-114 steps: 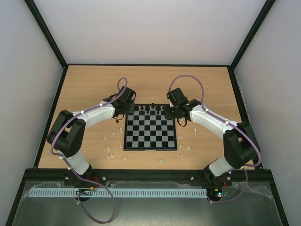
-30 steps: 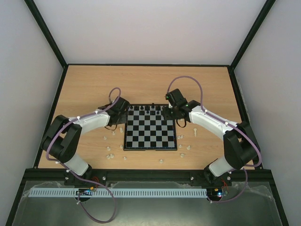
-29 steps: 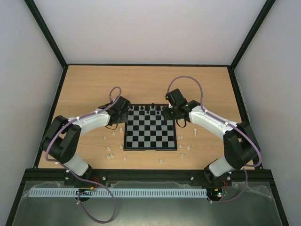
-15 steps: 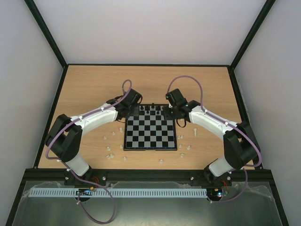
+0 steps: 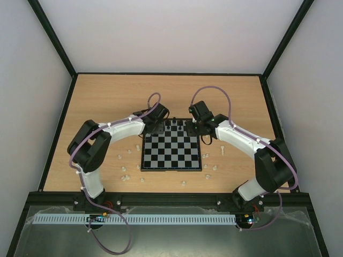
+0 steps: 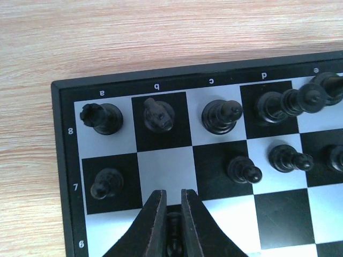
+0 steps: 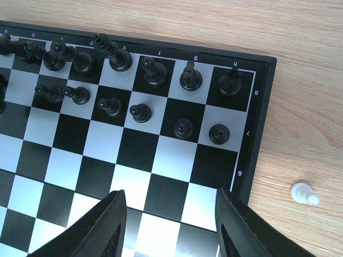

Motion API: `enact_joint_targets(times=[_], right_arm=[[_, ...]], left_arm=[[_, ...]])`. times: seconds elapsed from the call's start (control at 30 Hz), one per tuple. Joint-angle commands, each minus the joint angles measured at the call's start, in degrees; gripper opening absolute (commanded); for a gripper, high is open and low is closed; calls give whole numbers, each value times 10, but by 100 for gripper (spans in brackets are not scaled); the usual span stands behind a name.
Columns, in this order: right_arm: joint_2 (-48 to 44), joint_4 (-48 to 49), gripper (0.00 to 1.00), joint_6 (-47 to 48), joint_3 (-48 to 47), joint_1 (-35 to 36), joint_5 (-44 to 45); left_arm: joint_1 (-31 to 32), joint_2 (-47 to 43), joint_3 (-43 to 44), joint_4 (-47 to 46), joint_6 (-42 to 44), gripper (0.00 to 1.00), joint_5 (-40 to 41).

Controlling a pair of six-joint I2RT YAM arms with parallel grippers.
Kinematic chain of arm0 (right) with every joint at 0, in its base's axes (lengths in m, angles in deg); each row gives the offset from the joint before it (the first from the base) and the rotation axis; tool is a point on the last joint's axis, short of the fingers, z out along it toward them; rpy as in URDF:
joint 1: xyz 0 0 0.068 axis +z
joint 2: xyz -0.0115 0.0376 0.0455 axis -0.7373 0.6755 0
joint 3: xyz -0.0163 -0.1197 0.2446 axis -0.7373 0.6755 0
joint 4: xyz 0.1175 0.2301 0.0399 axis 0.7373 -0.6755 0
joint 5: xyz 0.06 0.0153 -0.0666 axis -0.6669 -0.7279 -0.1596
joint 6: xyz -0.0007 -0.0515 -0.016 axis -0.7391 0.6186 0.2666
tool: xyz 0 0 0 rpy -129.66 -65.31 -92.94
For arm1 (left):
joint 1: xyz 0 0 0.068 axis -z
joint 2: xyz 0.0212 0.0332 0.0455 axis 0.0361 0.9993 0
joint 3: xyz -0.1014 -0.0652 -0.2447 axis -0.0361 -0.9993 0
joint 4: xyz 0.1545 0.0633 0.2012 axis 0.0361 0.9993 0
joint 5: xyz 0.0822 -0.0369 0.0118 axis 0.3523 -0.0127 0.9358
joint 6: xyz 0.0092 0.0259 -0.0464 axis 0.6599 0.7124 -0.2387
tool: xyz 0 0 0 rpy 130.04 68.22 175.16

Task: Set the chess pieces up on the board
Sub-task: Place the chess piece on the chessboard.

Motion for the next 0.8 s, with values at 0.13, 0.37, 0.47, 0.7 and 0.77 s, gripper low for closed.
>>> enact_joint_targets(times=[0.13,0.37,0.47,0.7,0.77], right_arm=[[-8,-13,46,-3,5,4,7],[-5,-11,46,-3,5,4,7],[-4,-11,46,-4,6,4,7],[-2,-10,46,-3,5,4,7],[-1,-11,46,-3,5,4,9]], left_arm=[[-12,36,24,-22,14,6,2],[-20,47,29,-28,17,6,4],[-23,50,29,-32,17,7,5],[-24,59,30,-41,20,7,-1],[-24,61,30,-42,20,9,1]])
